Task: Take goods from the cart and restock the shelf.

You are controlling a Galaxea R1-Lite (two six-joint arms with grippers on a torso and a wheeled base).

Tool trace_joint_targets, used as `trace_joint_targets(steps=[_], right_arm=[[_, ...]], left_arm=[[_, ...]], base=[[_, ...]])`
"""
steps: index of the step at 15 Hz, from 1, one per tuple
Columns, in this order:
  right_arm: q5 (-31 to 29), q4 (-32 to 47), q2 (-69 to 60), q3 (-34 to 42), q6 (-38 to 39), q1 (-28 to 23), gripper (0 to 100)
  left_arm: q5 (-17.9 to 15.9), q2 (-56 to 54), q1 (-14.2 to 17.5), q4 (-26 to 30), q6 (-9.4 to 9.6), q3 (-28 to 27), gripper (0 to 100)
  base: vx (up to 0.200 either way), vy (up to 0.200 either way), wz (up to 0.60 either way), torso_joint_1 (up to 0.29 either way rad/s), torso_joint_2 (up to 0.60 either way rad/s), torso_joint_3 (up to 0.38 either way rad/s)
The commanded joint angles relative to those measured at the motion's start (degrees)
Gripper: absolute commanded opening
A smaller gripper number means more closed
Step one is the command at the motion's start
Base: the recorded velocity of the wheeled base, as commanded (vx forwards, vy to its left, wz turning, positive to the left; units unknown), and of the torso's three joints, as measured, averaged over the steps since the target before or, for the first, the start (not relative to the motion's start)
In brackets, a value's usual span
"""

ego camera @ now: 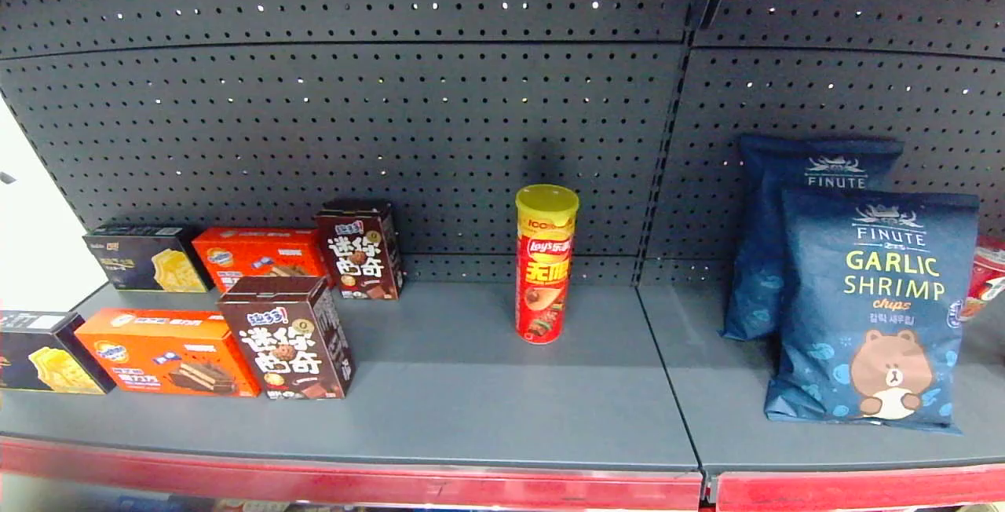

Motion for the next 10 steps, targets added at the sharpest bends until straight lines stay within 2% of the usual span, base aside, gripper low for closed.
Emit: trace_joint_targets(steps=[1, 2, 10], right_arm=[[0.0, 0.0, 0.1, 0.0, 0.0, 0.0, 100], [0.0, 0.0, 0.0, 0.0, -0.2, 0.0, 100], [-0.2, 0.0, 0.1, 0.0, -0.1, 0.0, 100]], left_arm=[[0.0, 0.1, -0.1, 0.0, 0.01, 0.0, 100], [-0.1, 0.1, 0.0, 0.0, 0.19, 0.0, 100], [-0.2, 0.1, -0.1, 0.0, 0.19, 0.0, 100]], base=[[0.000, 0.000, 0.00, 0.000, 0.00, 0.000], [0.000, 0.000, 0.00, 0.000, 0.00, 0.000], [0.000, 0.000, 0.60, 0.003, 0.00, 0.003]])
